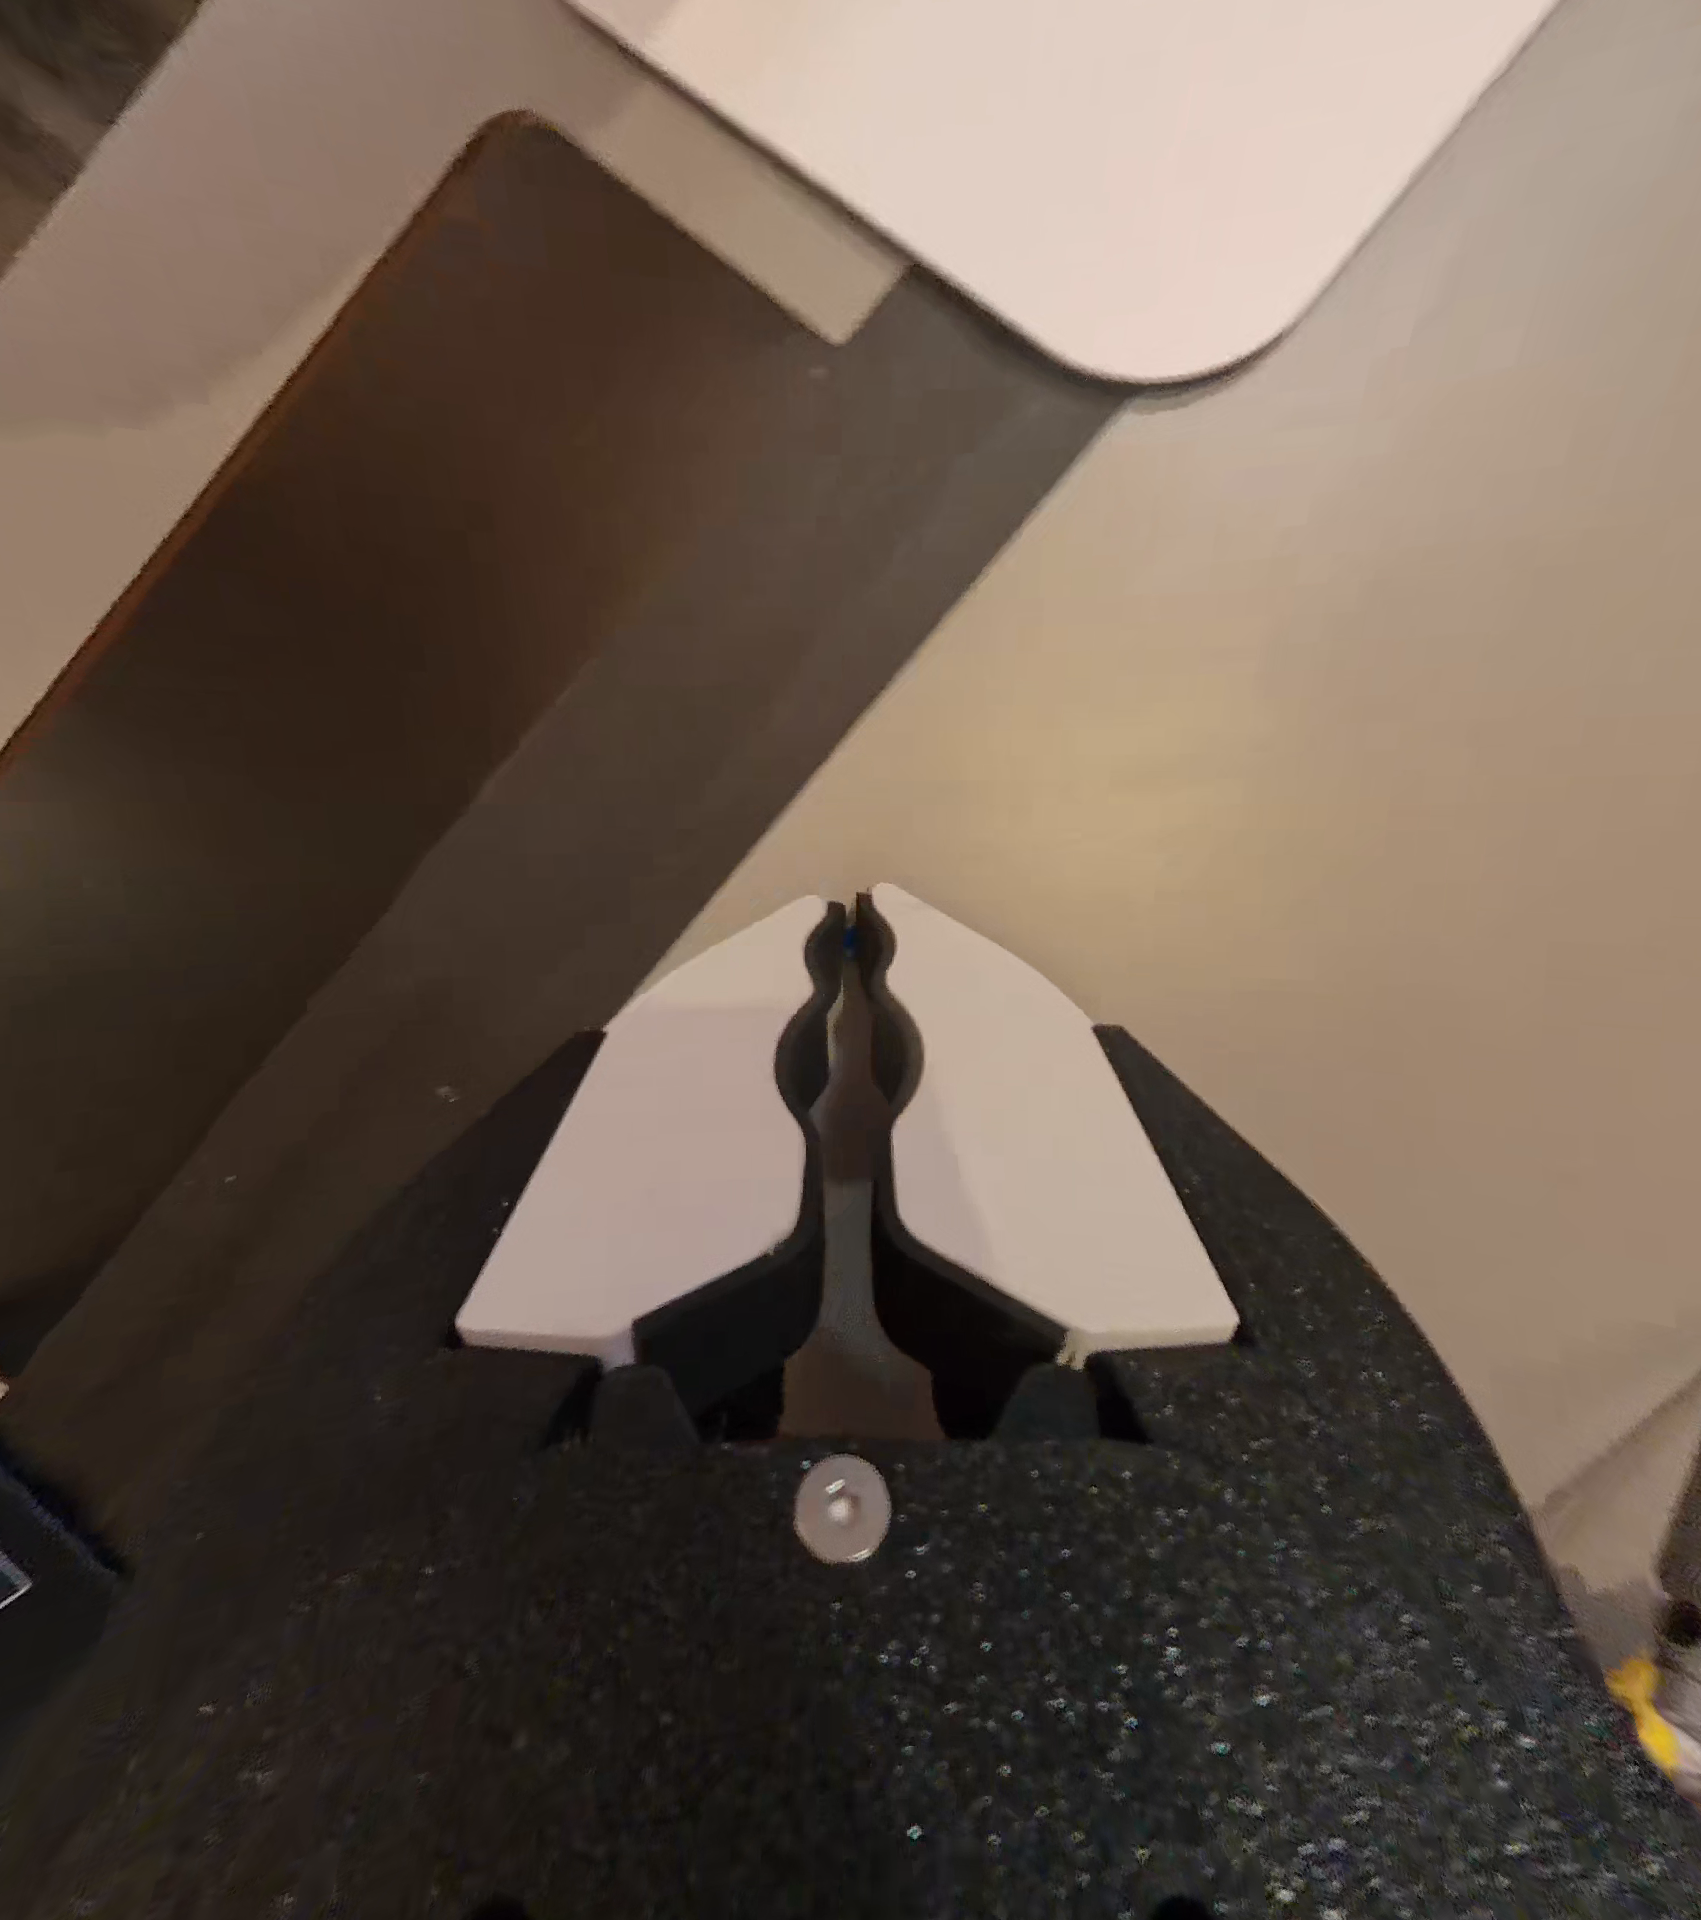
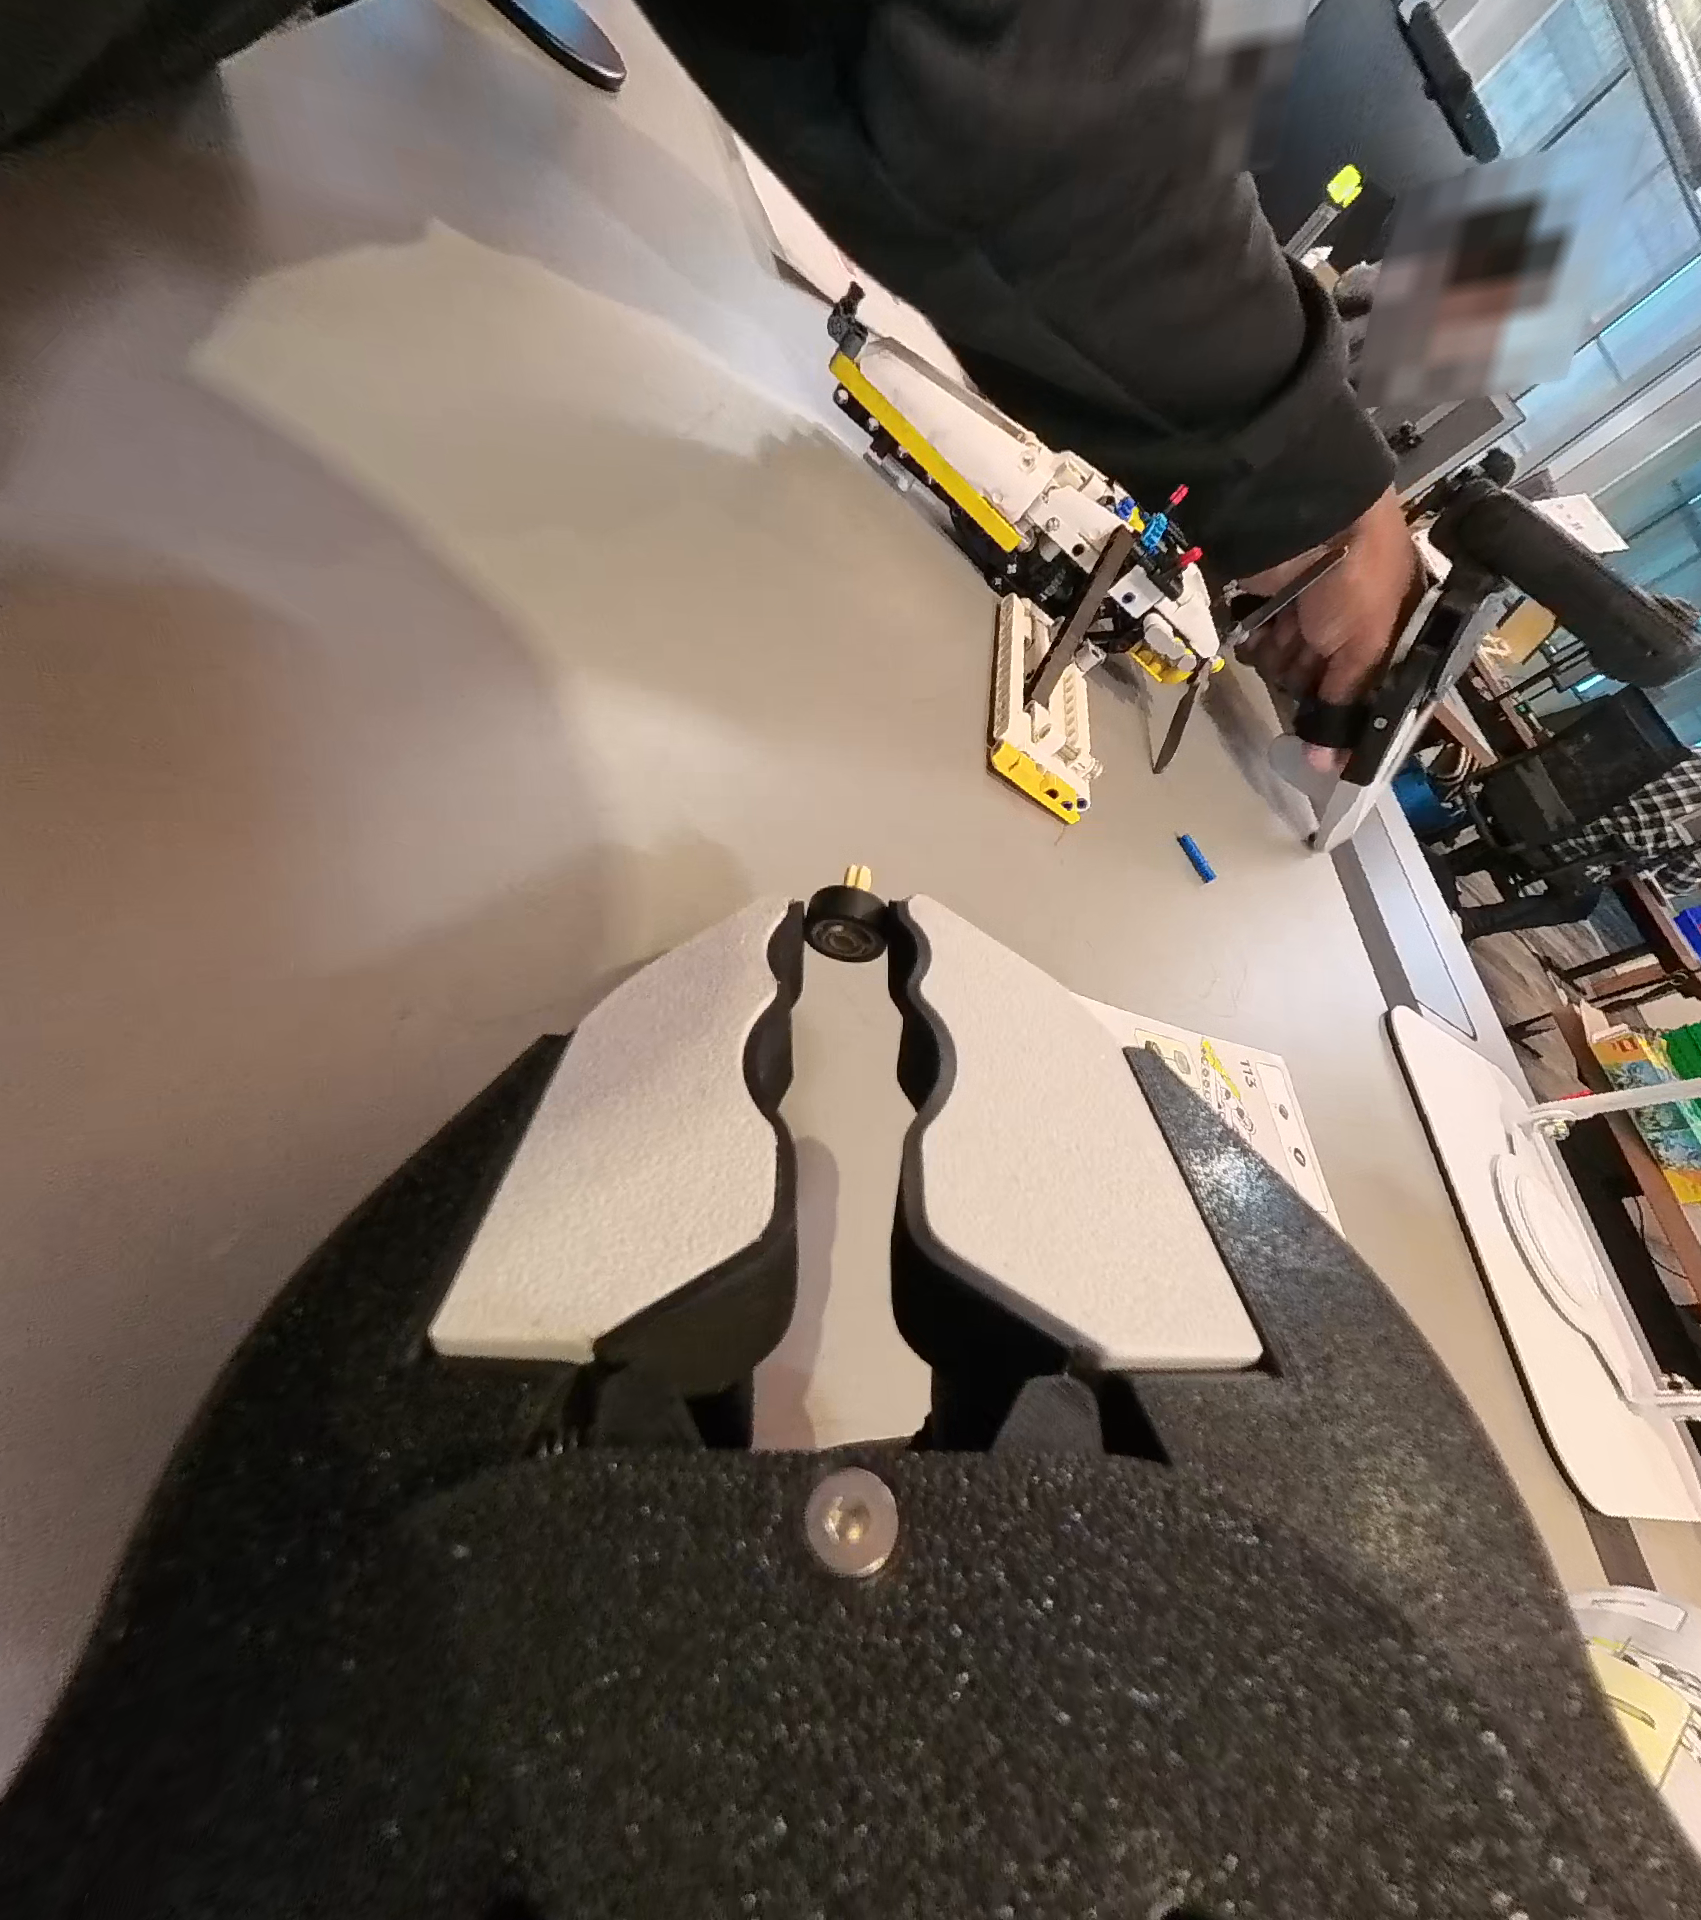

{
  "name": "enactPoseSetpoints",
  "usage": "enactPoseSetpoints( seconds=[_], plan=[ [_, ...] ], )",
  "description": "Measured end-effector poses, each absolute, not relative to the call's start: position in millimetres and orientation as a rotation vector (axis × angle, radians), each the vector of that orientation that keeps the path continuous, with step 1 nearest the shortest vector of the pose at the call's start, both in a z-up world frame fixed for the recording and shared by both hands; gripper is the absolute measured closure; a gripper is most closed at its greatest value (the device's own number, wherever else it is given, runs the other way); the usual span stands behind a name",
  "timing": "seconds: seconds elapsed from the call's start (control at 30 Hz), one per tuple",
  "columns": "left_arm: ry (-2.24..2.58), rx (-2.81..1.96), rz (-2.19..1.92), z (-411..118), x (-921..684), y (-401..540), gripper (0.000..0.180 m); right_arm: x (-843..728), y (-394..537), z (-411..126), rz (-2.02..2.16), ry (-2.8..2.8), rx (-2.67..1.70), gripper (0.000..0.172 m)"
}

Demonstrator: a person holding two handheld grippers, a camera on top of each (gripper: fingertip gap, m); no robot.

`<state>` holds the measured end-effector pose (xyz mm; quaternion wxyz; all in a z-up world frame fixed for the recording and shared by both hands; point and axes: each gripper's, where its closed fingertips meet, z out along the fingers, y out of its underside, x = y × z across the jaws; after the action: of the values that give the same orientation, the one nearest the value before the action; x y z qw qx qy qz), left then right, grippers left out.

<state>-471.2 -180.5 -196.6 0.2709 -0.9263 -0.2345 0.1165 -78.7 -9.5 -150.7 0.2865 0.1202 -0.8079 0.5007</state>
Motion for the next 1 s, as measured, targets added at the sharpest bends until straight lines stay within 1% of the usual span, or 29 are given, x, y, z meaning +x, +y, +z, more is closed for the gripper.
enactPoseSetpoints(
  seconds=[0.07,0.23,0.33,0.43,0.6,0.77,1.0],
  plan=[
    [-0.548,-2.527,0.257,-196.7,-454.1,-169.5,0.18,-78.3,-9.5,-150.9,1.339,-2.16,0.324,0.157],
    [-0.303,-2.636,0.141,-197.3,-409.9,-143.3,0.18,-77.8,-9.7,-150.9,1.338,-2.155,0.329,0.157],
    [-0.237,-2.654,0.08,-197.4,-394.1,-134.5,0.18,-77.7,-9.5,-151.0,1.336,-2.154,0.33,0.157],
    [-0.249,-2.638,0.104,-192.5,-394.4,-134.3,0.18,-77.9,-9.3,-151.1,1.335,-2.154,0.329,0.157],
    [-0.306,-2.529,0.117,-168.8,-394.1,-138.7,0.174,-80.8,-8.4,-151.2,1.327,-2.154,0.309,0.157],
    [-0.286,-2.517,0.269,-146.1,-387.8,-147.7,0.163,-88.3,-5.6,-151.1,1.313,-2.161,0.259,0.157],
    [-0.231,-2.422,0.441,-101.2,-356.7,-143.5,0.16,-99.1,2.3,-152.2,1.314,-2.222,0.157,0.157]
  ],
)
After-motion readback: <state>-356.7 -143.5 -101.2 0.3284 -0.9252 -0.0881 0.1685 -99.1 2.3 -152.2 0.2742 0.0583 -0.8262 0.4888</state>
